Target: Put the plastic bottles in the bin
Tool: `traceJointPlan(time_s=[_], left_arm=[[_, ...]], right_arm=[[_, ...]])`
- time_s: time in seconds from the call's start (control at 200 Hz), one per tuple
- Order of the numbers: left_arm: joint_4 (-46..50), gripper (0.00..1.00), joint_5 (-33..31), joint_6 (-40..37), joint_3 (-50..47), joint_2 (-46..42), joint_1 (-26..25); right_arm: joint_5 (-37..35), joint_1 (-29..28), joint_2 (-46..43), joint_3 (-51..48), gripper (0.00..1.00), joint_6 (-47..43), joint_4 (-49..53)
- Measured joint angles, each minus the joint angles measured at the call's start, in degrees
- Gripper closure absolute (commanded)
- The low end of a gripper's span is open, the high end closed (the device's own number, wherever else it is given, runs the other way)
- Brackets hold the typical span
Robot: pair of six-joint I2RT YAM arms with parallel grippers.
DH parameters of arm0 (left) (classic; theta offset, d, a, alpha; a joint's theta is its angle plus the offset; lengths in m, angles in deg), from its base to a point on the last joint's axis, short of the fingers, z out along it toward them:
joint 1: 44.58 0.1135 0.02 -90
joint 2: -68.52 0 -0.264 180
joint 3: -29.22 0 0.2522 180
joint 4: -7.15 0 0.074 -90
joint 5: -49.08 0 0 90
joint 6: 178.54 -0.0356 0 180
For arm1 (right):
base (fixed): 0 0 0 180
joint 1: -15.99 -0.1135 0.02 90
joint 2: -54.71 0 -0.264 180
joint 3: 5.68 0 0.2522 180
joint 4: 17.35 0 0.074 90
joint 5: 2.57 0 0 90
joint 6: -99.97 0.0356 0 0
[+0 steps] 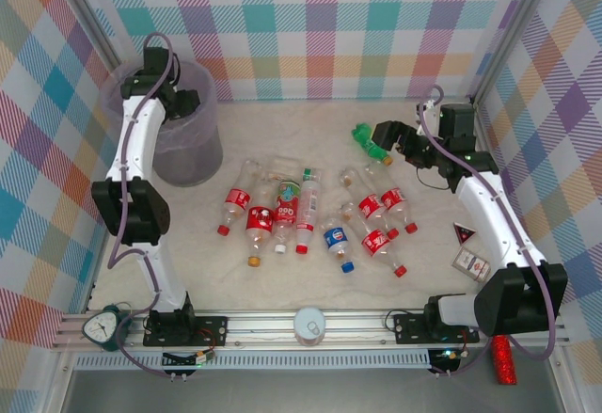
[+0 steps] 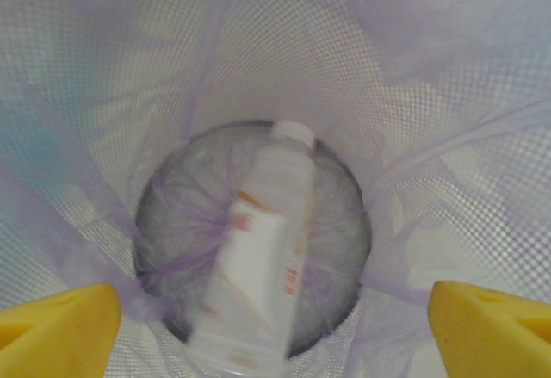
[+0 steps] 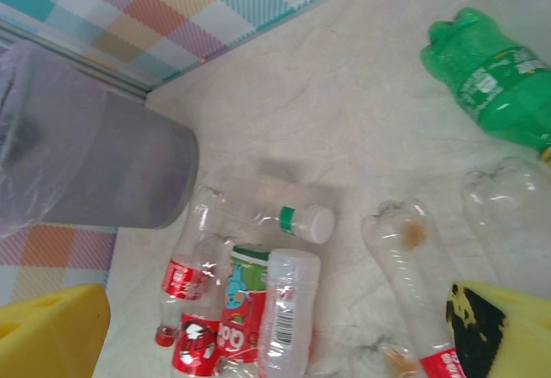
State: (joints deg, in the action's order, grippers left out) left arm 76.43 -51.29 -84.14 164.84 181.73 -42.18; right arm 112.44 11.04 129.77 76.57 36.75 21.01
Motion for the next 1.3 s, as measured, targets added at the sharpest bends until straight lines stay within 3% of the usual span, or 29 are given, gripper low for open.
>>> traceJointPlan(time_s=[0.47, 0.665, 0.83, 0.945, 1.16, 1.3], left_arm=[[0.09, 0.00, -0.17, -0.85, -0.28, -12.20, 0.00], [-2.54, 0.02, 0.31, 1.11, -11.17, -26.25, -1.86], [-7.82, 0.05, 0.90, 5.49, -25.35, -41.99, -12.13], [-10.95, 0.06, -0.09, 9.09, -33.79, -48.22, -21.33], [-18.82, 0.05, -1.62, 17.62, -48.04, -48.22, -36.30], [-26.75, 0.05, 0.13, 24.63, -57.53, -46.56, -42.14]], right_arm=[[-11.34, 2.93, 5.84, 2.73, 0.03, -9.86, 12.13], [-13.99, 3.19, 8.79, 2.45, 0.11, -12.87, 17.27], [-14.95, 3.19, 9.86, 0.90, 0.15, -14.25, 19.21], [-16.50, 3.17, 10.91, 0.20, 0.17, -14.91, 19.87], [-19.10, 1.44, 18.01, 5.53, 0.17, -17.68, 19.26], [-20.52, -0.13, 26.34, 13.97, 0.14, -20.63, 17.75]])
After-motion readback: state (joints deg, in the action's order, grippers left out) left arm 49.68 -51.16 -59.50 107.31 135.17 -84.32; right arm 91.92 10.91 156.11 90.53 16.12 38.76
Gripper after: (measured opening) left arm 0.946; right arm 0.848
